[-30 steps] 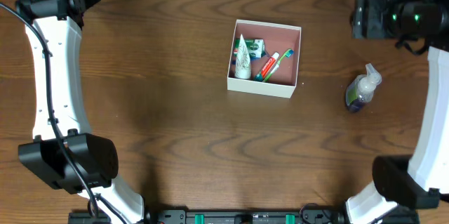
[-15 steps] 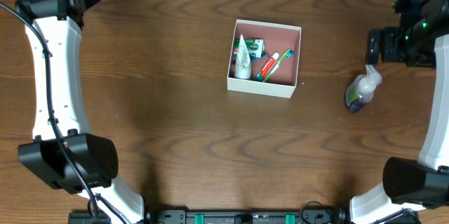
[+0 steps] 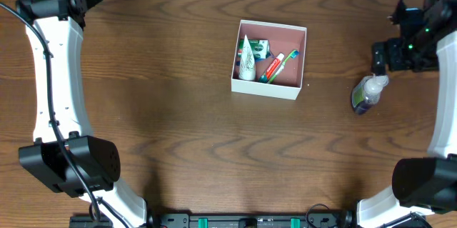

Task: Pack container
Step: 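Grasp the clear pump bottle with blue liquid by its neck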

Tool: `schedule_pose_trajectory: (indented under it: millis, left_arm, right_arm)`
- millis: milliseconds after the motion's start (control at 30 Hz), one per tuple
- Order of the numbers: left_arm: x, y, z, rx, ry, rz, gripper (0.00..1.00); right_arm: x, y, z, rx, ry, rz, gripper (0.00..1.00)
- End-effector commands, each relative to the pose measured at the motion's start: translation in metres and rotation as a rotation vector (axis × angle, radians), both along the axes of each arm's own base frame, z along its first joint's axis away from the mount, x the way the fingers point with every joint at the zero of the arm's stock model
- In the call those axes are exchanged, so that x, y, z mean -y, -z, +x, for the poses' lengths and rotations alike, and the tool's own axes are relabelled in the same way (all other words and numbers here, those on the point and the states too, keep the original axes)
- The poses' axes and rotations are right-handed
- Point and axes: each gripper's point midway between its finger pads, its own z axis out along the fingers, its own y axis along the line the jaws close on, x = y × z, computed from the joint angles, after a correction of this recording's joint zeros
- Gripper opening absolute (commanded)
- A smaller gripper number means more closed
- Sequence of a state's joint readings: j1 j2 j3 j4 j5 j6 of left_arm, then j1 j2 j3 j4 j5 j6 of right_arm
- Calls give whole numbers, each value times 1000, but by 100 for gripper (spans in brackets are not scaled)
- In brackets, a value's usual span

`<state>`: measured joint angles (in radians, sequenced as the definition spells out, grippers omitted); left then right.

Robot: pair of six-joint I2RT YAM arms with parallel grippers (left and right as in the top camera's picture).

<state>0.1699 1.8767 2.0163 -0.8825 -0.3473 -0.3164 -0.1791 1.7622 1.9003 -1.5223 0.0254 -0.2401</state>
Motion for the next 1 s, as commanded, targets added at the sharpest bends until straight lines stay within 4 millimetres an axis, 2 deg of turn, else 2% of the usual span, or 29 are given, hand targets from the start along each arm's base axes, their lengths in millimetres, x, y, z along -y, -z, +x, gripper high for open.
schedule_pose_trajectory:
  millis: [0, 200, 367, 567, 800, 967]
  left_arm:
    - [-3, 0, -2, -6, -9, 15, 98]
    - [-3, 0, -2, -6, -9, 15, 98]
    - [-3, 0, -2, -6, -9, 15, 98]
    - [-3, 0, -2, -6, -9, 15, 98]
    - [-3, 0, -2, -6, -9, 15, 98]
    - [-3, 0, -2, -6, -9, 15, 98]
  right_arm:
    - [-3, 23, -6, -50, -48, 26, 99]
    - [-1, 61, -2, -69, -66, 27, 99]
    - [2, 76, 5, -47, -83, 19, 99]
    - [6, 97, -3, -77, -87, 29, 99]
    - [4, 98, 1, -56, -88, 44, 97]
    - [3, 98, 4, -45, -89, 46, 80]
